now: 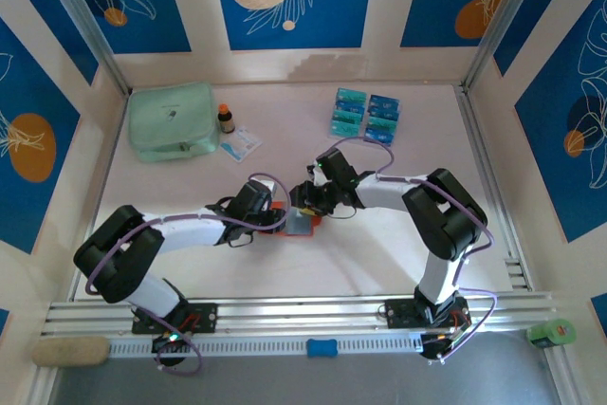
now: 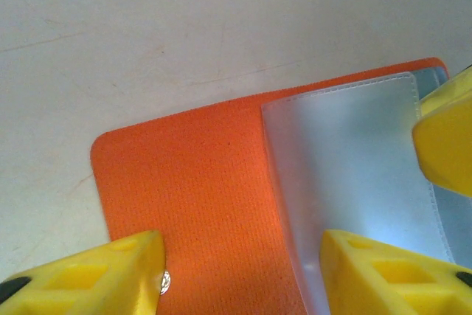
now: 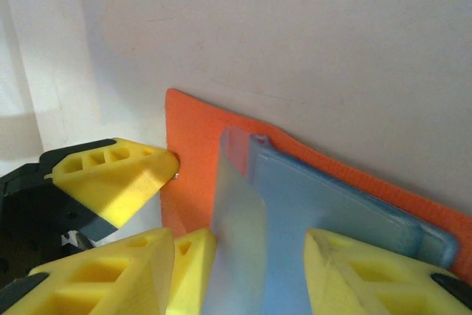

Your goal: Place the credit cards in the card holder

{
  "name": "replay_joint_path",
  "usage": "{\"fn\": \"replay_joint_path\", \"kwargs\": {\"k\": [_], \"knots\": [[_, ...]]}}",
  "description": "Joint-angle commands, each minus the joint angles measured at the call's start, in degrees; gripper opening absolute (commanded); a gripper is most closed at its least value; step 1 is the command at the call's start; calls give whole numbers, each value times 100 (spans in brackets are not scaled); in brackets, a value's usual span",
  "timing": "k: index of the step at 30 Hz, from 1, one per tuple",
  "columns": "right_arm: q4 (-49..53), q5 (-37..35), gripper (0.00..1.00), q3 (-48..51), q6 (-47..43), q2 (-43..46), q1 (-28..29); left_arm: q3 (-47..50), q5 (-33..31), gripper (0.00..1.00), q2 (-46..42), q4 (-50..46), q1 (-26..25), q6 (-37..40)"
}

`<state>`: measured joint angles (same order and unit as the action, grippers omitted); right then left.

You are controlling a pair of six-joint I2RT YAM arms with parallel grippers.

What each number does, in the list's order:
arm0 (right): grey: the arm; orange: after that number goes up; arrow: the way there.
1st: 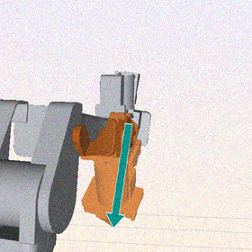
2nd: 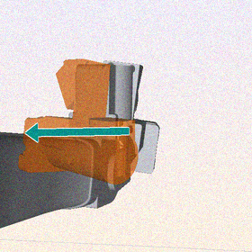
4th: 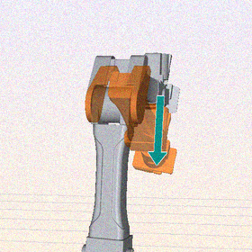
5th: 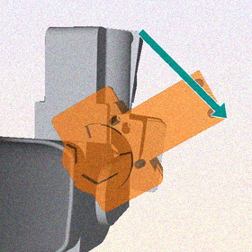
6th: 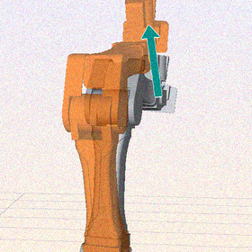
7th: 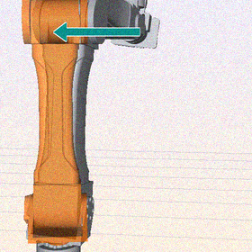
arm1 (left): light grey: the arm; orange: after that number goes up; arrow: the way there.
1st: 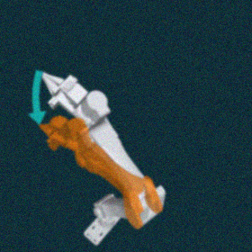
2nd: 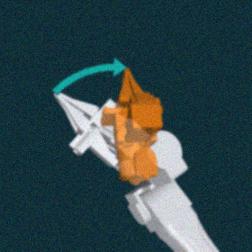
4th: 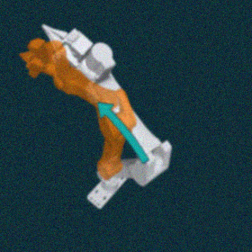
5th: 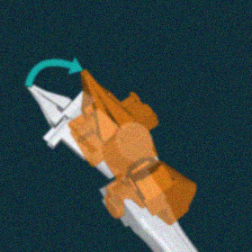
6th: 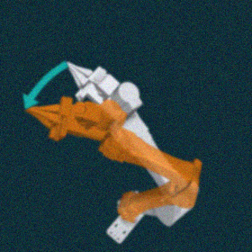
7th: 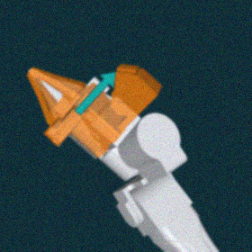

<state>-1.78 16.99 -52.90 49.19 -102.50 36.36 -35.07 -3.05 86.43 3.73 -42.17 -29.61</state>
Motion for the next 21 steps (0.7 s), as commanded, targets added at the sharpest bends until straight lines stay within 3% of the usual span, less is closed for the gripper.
{"fn": "replay_joint_path", "kwargs": {"k": [1, 6, 14, 21], "knots": [[-265, 419, 48, -79, 234, -194, -41, 123, 122, 58, 18, -195, -37, 0], [-345, 592, 46, -155, 335, -170, -41, 105, 98, 64, -214, -277, -32, -1], [-217, 648, 50, -288, 486, 71, 62, 100, -248, 90, -1213, -632, -11, -62], [-56, 588, 53, -694, 555, -178, 256, 243, -454, 95, -1900, -811, 42, -109]]}}
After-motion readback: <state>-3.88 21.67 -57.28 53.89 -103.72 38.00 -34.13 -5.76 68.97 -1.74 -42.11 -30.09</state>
